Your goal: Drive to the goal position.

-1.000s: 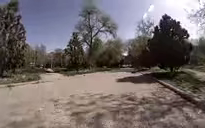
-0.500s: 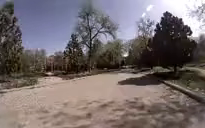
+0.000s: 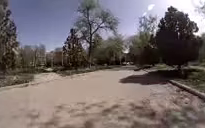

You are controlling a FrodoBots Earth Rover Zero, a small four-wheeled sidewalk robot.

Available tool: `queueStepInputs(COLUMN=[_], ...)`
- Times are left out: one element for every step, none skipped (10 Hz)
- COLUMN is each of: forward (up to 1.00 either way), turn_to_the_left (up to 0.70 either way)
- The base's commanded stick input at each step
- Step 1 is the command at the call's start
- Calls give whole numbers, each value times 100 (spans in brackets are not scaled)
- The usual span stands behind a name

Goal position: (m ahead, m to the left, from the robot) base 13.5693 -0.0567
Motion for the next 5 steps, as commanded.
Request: queueStepInputs(forward=[70,70,70,70,70], turn_to_the_left=[0,0,0,0,0])
